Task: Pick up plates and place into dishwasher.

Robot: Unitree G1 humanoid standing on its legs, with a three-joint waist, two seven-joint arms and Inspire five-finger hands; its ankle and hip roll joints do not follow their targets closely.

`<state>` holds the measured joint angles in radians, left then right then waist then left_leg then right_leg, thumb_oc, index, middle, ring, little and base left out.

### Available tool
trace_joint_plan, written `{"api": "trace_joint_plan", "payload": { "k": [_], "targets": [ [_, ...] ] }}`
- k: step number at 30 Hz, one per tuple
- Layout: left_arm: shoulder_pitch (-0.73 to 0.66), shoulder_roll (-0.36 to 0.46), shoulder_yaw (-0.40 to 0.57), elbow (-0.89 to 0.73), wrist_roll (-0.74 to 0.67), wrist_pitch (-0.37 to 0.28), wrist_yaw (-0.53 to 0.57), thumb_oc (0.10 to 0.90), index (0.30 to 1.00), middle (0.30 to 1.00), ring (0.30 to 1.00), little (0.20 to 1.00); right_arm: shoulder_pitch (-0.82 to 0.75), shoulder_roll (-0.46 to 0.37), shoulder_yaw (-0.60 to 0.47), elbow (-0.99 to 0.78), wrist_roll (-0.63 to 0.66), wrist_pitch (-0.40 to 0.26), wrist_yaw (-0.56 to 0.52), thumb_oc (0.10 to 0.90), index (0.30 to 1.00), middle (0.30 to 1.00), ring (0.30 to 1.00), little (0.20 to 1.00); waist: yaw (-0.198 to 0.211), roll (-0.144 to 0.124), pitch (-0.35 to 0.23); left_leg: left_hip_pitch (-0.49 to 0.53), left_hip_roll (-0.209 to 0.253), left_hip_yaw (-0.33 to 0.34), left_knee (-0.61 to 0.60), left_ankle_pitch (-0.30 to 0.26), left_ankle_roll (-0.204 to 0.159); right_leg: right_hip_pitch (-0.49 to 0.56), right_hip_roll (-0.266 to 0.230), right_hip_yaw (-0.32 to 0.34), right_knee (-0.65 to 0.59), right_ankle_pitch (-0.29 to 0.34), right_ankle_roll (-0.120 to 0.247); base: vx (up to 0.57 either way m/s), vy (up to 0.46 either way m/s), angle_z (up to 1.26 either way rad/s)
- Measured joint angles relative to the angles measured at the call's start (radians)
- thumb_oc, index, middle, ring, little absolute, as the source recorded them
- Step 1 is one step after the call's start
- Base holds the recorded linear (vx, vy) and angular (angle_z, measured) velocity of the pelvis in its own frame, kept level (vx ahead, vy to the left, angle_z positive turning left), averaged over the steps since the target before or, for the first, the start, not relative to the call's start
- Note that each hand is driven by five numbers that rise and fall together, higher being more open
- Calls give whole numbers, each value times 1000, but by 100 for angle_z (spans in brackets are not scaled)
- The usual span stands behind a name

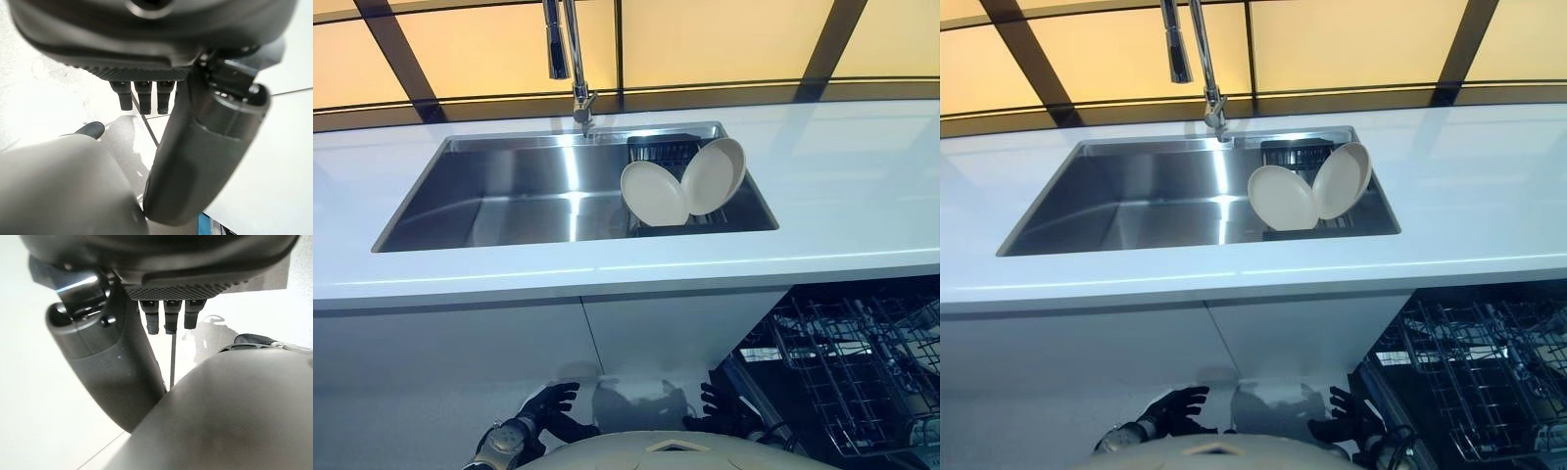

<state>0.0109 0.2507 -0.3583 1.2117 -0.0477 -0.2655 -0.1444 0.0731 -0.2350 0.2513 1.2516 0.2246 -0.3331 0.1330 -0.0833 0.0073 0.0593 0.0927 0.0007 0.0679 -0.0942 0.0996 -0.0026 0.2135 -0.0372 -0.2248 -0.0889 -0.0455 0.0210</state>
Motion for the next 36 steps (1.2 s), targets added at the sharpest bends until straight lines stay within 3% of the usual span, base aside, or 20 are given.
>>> {"api": "trace_joint_plan", "payload": {
  "k": [23,25,28,29,31,32,33,36],
  "targets": [
    [-3,1,-4,-2,12,-9,-36,800,900,900,900,900,0,-1,1,-1,-12,3,-2,800,900,900,900,900,-4,1,-5,2,0,1,1,0,0,0,0,1,1,0,0,-5,3,0],
    [-8,55,-124,-113,55,-26,-116,800,900,900,900,900,-11,-16,23,-12,-15,20,-1,800,900,900,900,900,-1,8,-5,-4,2,10,0,1,2,-13,-1,11,10,0,0,-47,38,-11],
    [-11,102,-201,-267,104,-24,-178,800,900,900,900,900,-12,-27,35,-38,-19,35,0,800,900,900,900,900,-4,16,-3,-2,1,16,0,2,3,-16,-3,19,13,0,0,-15,23,-7],
    [-19,158,-272,-412,135,-32,-215,800,900,900,900,900,-12,-31,40,-49,-19,43,2,800,900,900,900,900,-4,20,2,-1,2,17,0,2,3,-18,-3,22,18,0,1,-9,26,-3],
    [-52,201,-308,-578,160,-36,-255,800,900,900,900,900,-12,-37,41,-61,-19,50,2,800,900,900,900,900,-6,33,8,1,2,19,0,3,4,-18,-6,25,19,-3,5,-2,15,-3],
    [-85,305,-379,-781,166,-1,-303,800,900,900,900,900,-12,-40,42,-61,-20,51,9,800,900,900,900,900,-4,34,14,-4,4,19,0,4,3,-23,-3,26,19,-3,5,6,-9,-4],
    [-116,378,-379,-906,155,-35,-355,800,900,900,900,900,-14,-44,43,-62,-19,52,6,800,900,900,900,900,-1,41,17,-8,6,19,0,6,2,-28,-1,26,21,-3,5,0,0,0],
    [-202,436,-360,-1072,122,-1,-428,800,900,900,900,900,-8,-60,44,-61,-18,52,5,800,900,900,900,900,-2,55,10,-11,5,19,0,6,3,-30,1,26,19,1,0,0,0,0]
  ]
}}
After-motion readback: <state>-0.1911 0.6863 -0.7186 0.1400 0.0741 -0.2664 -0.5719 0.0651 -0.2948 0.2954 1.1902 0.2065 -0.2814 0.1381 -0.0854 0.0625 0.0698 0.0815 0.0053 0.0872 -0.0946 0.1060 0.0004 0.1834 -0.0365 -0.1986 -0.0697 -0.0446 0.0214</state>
